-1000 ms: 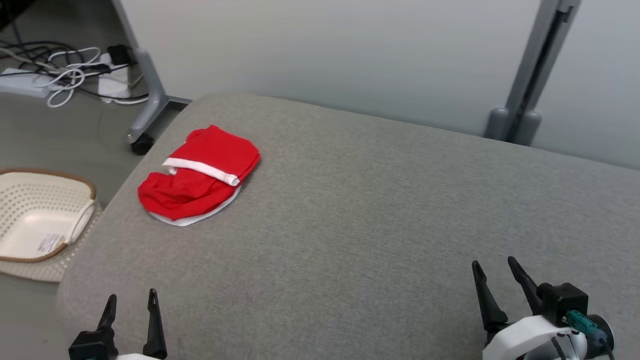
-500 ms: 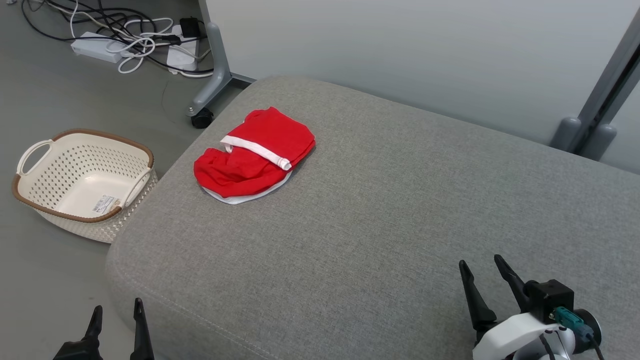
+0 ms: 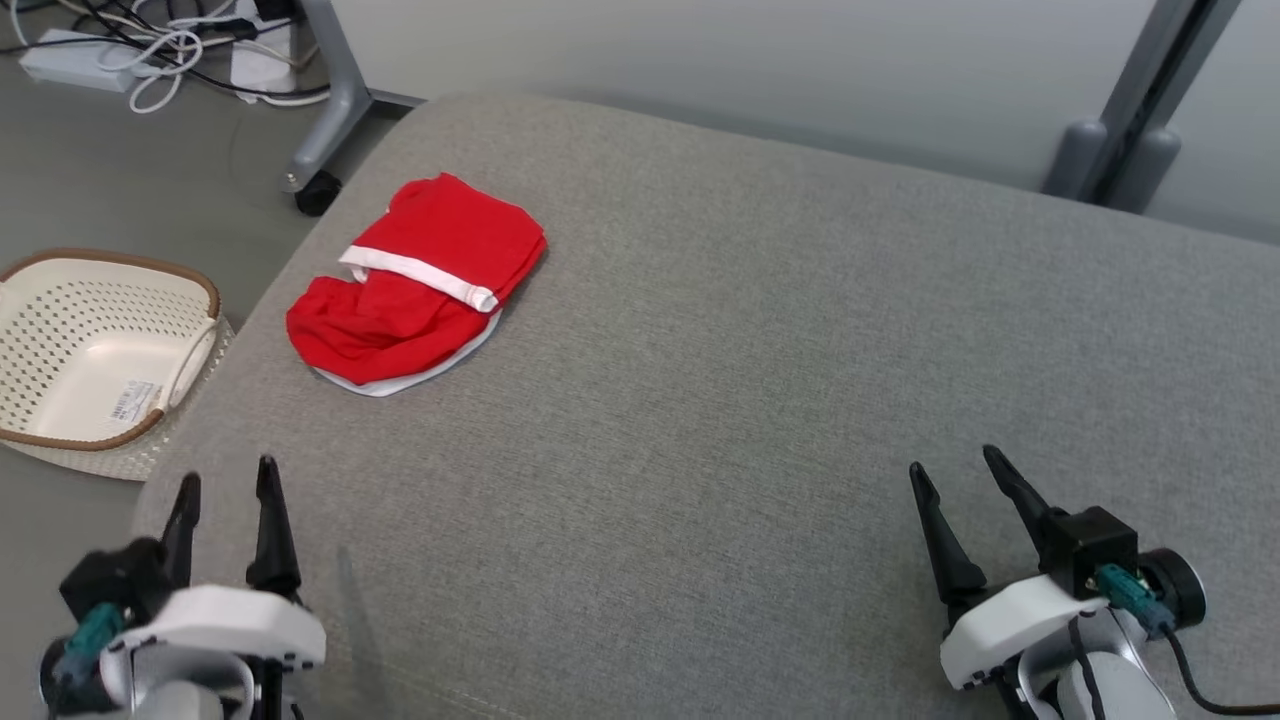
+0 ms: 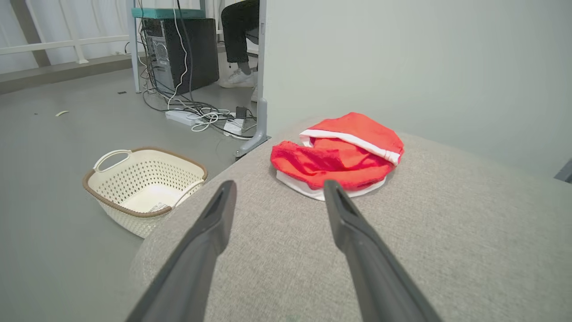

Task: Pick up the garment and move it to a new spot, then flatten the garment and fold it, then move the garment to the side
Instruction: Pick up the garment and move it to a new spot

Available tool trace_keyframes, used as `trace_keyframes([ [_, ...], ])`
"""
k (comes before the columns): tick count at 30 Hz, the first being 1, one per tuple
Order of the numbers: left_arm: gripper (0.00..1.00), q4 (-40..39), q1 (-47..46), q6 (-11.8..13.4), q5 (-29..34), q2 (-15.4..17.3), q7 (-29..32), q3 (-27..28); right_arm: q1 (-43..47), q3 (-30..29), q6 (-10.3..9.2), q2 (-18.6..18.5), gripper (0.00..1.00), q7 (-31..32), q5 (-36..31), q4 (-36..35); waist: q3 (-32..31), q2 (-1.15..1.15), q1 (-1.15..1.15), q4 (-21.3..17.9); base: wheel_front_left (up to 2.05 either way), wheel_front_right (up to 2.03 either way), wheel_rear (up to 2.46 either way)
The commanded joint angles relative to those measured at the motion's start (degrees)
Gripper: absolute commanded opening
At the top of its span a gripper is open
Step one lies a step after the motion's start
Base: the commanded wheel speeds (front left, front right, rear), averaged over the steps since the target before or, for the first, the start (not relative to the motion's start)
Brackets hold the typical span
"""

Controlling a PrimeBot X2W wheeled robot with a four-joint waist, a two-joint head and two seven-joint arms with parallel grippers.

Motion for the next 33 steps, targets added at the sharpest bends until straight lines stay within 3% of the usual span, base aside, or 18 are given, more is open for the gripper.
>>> trace_keyframes([
  [1, 1.00, 1.24, -3.75, -1.03, 0.70, 0.67, 0.01, 0.68, -1.46, 0.14, -0.02, -0.44, 1.00, 0.03, -0.89, -0.78, 4.03, 0.00, 0.00, -2.98, 0.00, 0.00, 0.00],
  [10, 1.00, 13.45, -22.24, -3.77, 0.28, 5.24, 0.01, -0.80, -5.96, 0.25, -0.02, -0.79, 1.00, 0.03, -5.18, -3.83, 12.54, 0.00, 0.00, -8.88, 0.00, 0.00, 0.00],
  [21, 1.00, 36.10, -37.19, -3.89, -4.27, 12.05, 1.35, -2.94, -8.64, 1.66, -0.02, -1.43, 1.00, 0.03, -5.79, -7.77, 18.85, 0.00, 0.00, -15.50, 0.00, 0.00, 0.00],
  [24, 1.00, 39.63, -38.65, -3.75, -4.66, 12.52, 3.07, -2.79, -8.78, 1.54, -0.02, -1.38, 1.00, 0.03, -5.46, -8.28, 19.34, 0.00, 0.00, -16.26, 0.00, 0.00, 0.00],
  [27, 0.00, 42.58, -40.38, -3.78, -4.73, 13.03, 3.97, -3.28, -8.65, 1.28, -0.02, -1.22, 1.00, 0.04, -4.89, -8.52, 19.68, 0.00, 0.00, -16.99, 0.00, 0.00, 0.00],
  [33, 0.00, 43.64, -42.75, -3.80, -4.14, 13.92, 2.22, -4.51, -8.30, -0.32, -0.02, -0.75, 1.00, 0.05, -4.01, -8.58, 18.66, 0.00, 0.00, -17.87, 0.00, 0.00, 0.00],
])
